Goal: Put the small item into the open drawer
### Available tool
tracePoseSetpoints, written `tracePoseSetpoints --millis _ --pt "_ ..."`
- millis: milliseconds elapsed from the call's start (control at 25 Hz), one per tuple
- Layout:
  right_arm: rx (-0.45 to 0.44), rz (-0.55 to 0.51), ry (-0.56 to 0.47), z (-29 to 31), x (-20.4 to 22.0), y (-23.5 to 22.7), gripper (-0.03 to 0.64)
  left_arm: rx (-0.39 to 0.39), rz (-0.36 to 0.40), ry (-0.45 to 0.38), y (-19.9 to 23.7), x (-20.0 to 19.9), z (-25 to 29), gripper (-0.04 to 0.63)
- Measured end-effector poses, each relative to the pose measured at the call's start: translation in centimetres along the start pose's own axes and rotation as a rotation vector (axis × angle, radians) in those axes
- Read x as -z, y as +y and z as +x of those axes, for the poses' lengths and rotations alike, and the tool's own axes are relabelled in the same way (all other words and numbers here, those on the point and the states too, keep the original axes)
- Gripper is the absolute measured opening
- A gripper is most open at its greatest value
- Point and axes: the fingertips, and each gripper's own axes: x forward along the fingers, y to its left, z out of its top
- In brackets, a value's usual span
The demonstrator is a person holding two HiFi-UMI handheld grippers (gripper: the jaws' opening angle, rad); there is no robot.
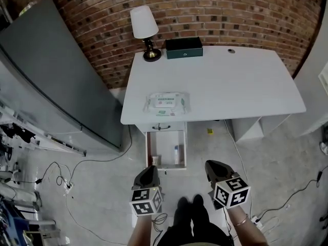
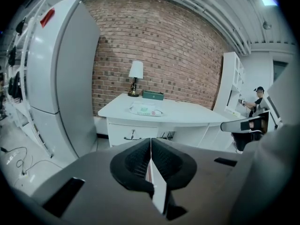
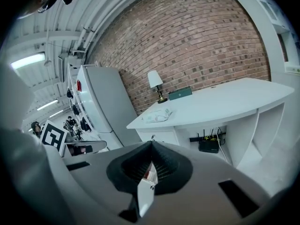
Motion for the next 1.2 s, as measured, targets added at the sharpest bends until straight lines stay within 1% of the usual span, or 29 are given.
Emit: tracePoseSetpoints --millis 440,640,920,1200 --pt "-0.002 -0.012 -0.050 -4.6 -1.9 2.3 0.006 0.068 -0.016 -0.067 -1.5 -2.4 -4.9 0.021" --pt "0.023 -0.022 -0.065 -5.7 -1.7 2.1 0.005 0.080 0.028 -0.077 -2.5 -2.9 -5.4 0.021" --pt "0.041 -0.006 -0.083 -7.3 -1.3 1.9 0.005 0.097 0.034 -0.086 -3.2 -3.2 -6.0 0.021" --pt "0.050 -0.012 -0.113 -8.9 -2.0 1.7 0.005 0.122 0.041 -0.086 -4.1 -3.3 -6.5 0.021"
